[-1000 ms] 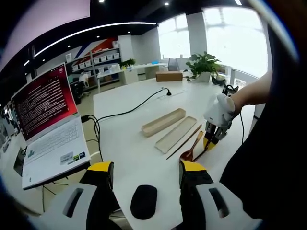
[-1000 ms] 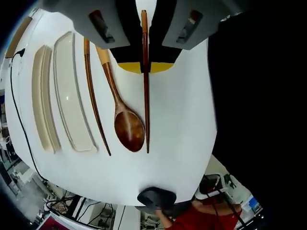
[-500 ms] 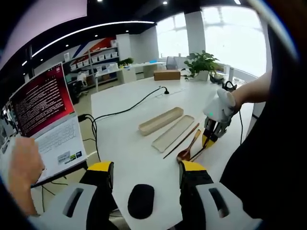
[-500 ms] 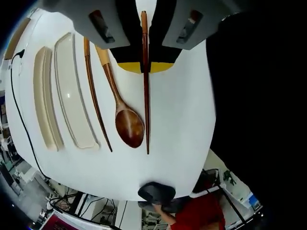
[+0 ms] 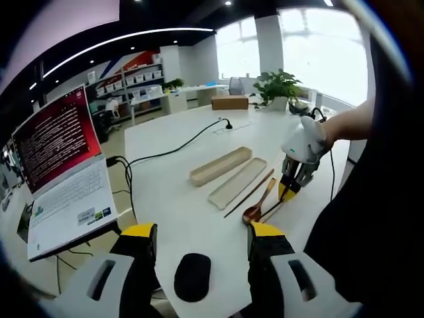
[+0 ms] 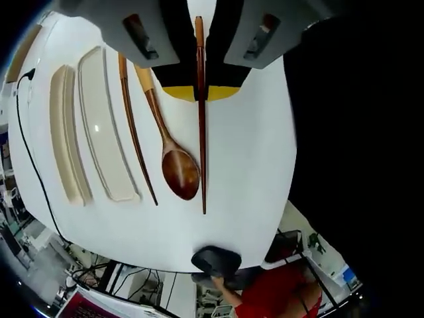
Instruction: Arrange the utensils inside the cutlery case until each visible utensil rests in its matching compartment.
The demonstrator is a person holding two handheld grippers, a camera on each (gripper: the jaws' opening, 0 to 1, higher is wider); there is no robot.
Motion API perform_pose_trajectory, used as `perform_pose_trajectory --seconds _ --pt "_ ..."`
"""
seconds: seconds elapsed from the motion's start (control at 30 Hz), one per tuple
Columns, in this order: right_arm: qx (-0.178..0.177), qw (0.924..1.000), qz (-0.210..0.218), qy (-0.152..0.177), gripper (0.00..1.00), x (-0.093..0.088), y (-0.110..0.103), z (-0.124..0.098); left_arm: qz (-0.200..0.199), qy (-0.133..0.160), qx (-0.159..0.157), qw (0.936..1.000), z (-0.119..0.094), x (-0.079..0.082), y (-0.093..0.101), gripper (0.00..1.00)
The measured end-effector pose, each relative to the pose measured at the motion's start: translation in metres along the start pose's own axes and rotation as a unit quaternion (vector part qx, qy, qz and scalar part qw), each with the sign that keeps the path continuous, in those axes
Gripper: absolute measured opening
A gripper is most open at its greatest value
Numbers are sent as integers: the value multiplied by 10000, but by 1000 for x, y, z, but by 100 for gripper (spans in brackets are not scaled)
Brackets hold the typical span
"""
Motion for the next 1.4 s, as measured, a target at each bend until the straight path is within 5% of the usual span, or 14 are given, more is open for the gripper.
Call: perform_pose_trajectory --seconds 0.27,0.87,1.4 --pt "77 9997 41 223 0 4 -2 -4 0 -12 -27 10000 0 -1 4 56" --pt "150 9999 -34 56 0 -2 -7 -1 19 -8 -97 10000 5 0 -7 56" --pt "125 9999 -8 86 0 -8 -10 -6 188 57 -346 9992 19 22 8 56"
Point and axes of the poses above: the point that each gripper's makers call its tool centre point, and the gripper's own axes: z roughly forward along the fingers, y roughly to its right, x roughly out of its top, the point moved 10 cm from there along -z, roughly backward along the fingers, and after that the axes turned 2 degrees about -x, right-handed, at the moved point
